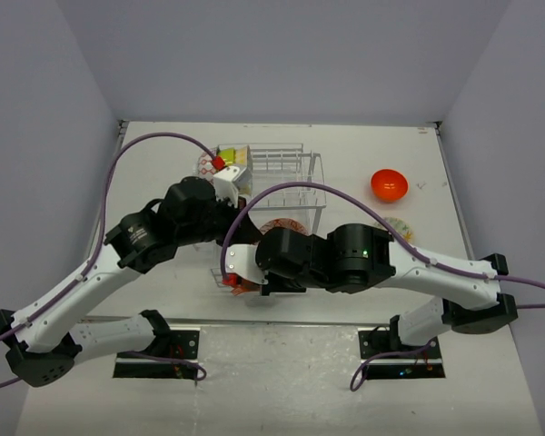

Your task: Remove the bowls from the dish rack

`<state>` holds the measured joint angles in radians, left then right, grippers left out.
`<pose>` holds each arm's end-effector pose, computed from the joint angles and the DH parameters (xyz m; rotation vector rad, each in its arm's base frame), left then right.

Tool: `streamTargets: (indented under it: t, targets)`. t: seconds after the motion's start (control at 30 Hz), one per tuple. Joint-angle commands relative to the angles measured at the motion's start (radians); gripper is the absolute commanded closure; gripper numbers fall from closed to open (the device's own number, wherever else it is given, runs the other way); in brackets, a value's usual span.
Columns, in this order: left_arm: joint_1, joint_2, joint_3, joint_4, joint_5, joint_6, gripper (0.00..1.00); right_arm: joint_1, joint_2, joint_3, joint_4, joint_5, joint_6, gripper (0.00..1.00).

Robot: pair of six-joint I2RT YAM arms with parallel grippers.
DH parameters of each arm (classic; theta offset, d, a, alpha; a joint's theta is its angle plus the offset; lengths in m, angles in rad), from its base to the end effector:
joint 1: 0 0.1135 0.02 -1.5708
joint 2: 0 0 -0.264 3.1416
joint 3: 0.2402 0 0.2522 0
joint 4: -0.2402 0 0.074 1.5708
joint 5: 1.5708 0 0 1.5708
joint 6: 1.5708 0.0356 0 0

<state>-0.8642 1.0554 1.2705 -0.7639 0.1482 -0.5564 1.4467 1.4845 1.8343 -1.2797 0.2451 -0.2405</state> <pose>0.1321 -0.1628 0.3971 0.4429 2.2363 -0.9609 0.0422 0.2685 0.4298 -1.7794 1.7187 0.2146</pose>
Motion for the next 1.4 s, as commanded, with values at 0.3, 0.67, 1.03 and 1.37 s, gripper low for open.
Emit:
streamTargets:
  t: [0.3, 0.67, 1.03, 1.37]
  targets:
    - [-0.009, -0.147, -0.086, 0.147, -0.101, 0.009, 1.00, -0.003, -0.118, -0.145, 0.198, 0.126, -0.033, 0.96]
    - [-0.009, -0.169, -0.166, 0.178, -0.136, -0.016, 1.00, -0.043, -0.182, -0.302, 0.364, 0.105, -0.089, 1.00]
    - [-0.009, -0.167, -0.166, 0.173, -0.185, -0.008, 1.00, -0.098, -0.276, -0.414, 0.500, 0.092, -0.114, 1.00]
    - [-0.009, -0.169, -0.069, 0.158, -0.153, -0.039, 0.59, -0.117, -0.296, -0.429, 0.487, 0.069, -0.118, 1.00]
